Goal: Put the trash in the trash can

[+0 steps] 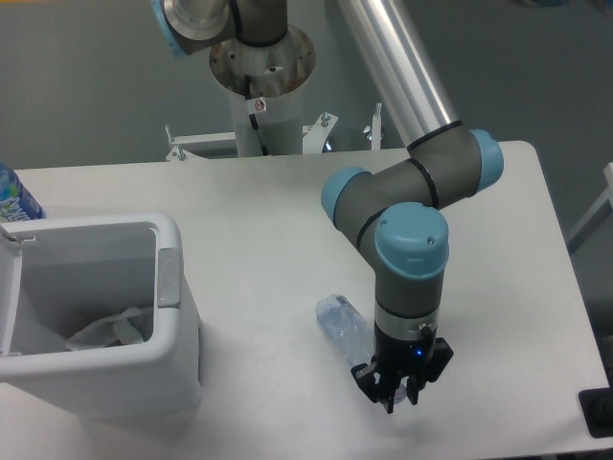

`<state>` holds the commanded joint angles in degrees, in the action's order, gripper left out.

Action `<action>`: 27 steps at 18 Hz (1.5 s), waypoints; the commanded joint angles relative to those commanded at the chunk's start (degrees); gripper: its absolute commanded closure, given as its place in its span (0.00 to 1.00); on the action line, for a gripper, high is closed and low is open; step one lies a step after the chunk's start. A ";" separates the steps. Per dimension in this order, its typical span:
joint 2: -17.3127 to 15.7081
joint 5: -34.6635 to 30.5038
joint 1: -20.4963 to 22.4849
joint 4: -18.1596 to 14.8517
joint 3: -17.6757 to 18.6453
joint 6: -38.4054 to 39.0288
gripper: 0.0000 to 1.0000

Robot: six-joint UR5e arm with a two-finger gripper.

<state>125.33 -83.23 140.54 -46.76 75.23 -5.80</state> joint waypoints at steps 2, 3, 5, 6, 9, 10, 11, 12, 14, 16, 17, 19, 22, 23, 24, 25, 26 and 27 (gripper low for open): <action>-0.09 0.09 0.00 0.09 0.00 0.00 0.71; -0.18 0.09 0.00 0.09 0.00 0.00 0.72; -0.35 0.09 0.00 0.09 0.00 0.00 0.73; -0.44 0.09 0.00 0.09 0.00 0.00 0.75; -0.70 0.53 0.00 0.09 0.00 0.00 0.78; -0.70 0.53 0.00 0.09 0.00 0.00 0.79; -0.70 0.53 0.00 0.09 0.00 0.00 0.79; -0.79 0.53 0.00 0.09 0.00 0.00 0.79; -0.79 0.53 0.00 0.00 0.00 0.00 0.83; -0.79 0.53 0.00 0.00 0.09 0.00 0.88; -0.79 0.53 0.00 0.00 0.09 0.00 0.88; -0.88 0.61 0.00 0.00 0.09 0.00 0.88; -1.58 0.62 0.00 0.00 0.18 0.00 0.88; -1.93 0.70 0.00 0.00 0.18 0.00 0.88; -2.37 1.23 0.00 0.00 0.26 0.00 0.88; -2.81 2.36 0.00 0.00 0.26 0.00 0.88; -3.25 3.33 0.00 0.00 0.26 0.00 0.88; -3.34 3.77 0.00 0.00 0.26 0.00 0.88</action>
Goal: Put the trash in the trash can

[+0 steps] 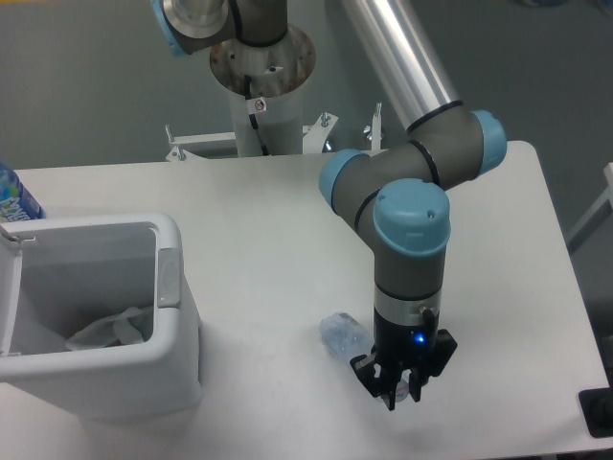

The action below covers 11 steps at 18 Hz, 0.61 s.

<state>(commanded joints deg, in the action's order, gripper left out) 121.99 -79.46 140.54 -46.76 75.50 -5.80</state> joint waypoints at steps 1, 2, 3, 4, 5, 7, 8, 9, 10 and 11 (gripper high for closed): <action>-0.26 0.00 0.00 0.00 0.00 -0.09 0.88; -0.26 0.00 0.09 0.00 0.00 -0.09 0.88; -0.35 0.00 0.09 0.00 0.00 -0.09 0.88; -0.35 0.09 0.09 0.00 0.00 -0.09 0.88; -0.44 0.01 0.09 0.00 0.09 -0.09 0.88; -0.88 0.01 0.09 0.00 0.09 -0.09 0.89; -1.14 0.09 0.09 0.00 -0.09 -0.09 0.89; -1.58 0.09 0.09 0.09 -0.44 -0.26 0.89; -2.10 0.35 0.44 0.26 -1.14 -0.61 0.89; -2.72 1.05 0.79 0.35 -1.93 -0.70 0.89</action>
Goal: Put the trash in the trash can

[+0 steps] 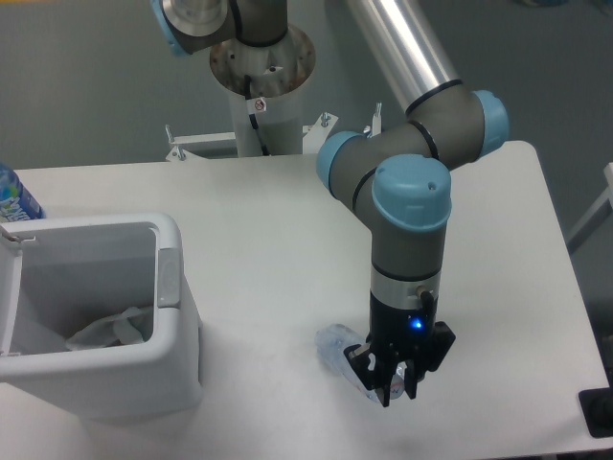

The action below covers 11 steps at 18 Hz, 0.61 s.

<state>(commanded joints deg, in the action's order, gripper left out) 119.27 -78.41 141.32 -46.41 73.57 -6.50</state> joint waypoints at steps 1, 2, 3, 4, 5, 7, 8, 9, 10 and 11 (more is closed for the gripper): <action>-0.27 1.05 0.44 0.00 -0.79 0.00 0.89; -0.79 1.84 0.62 0.00 -1.32 -0.09 0.89; -1.23 2.11 1.05 0.00 -1.50 0.00 0.89; -1.93 2.20 1.32 0.09 -1.76 0.09 0.88; -2.64 2.20 1.32 0.09 -2.11 0.26 0.88; -4.48 2.29 1.41 0.09 -2.20 0.61 0.88; -5.45 2.38 1.41 0.09 -2.21 0.70 0.88; -6.41 2.55 1.50 0.09 -2.29 0.79 0.88; -7.47 2.64 1.58 0.09 -2.38 1.40 0.88; -8.43 2.73 1.76 0.35 -2.47 2.10 0.88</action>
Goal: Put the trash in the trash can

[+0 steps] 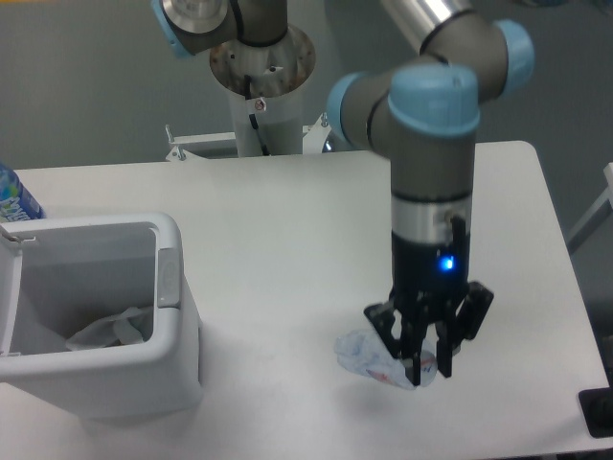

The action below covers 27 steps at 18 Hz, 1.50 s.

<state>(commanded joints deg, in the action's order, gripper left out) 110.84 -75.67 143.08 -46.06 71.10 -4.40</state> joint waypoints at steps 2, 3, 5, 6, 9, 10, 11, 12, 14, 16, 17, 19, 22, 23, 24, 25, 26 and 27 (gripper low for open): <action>-1.93 0.52 0.09 0.09 0.09 0.71 0.88; -2.55 1.14 0.18 0.09 0.09 0.97 0.88; -3.87 2.11 0.09 0.18 0.00 2.55 0.88; -4.31 2.28 -0.08 0.53 0.09 3.08 0.88; -6.50 2.29 -0.61 0.88 -0.44 5.53 0.88; -7.12 2.37 -0.87 0.88 -0.79 6.59 0.88; -7.82 2.46 -0.96 0.88 -1.05 7.56 0.88; -8.79 2.90 -1.05 0.88 -1.14 8.17 0.88; -10.37 4.21 -2.45 0.88 -1.06 8.53 0.88; -11.87 4.22 -3.51 0.88 -0.88 10.63 0.88; -12.48 4.22 -4.04 0.88 -0.79 11.86 0.88; -13.72 4.22 -5.44 0.88 -0.97 13.62 0.88; -15.56 4.13 -9.30 0.88 -0.27 14.51 0.88; -16.18 4.13 -11.40 0.88 0.69 14.51 0.88; -16.62 4.13 -13.34 0.88 2.01 14.94 0.88; -17.23 4.13 -15.18 0.88 3.33 15.30 0.88; -17.32 4.13 -16.60 0.88 4.47 15.30 0.88; -17.41 4.13 -17.74 0.88 5.44 15.30 0.88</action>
<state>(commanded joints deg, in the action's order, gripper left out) 93.43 -71.54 125.34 -45.18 76.54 10.90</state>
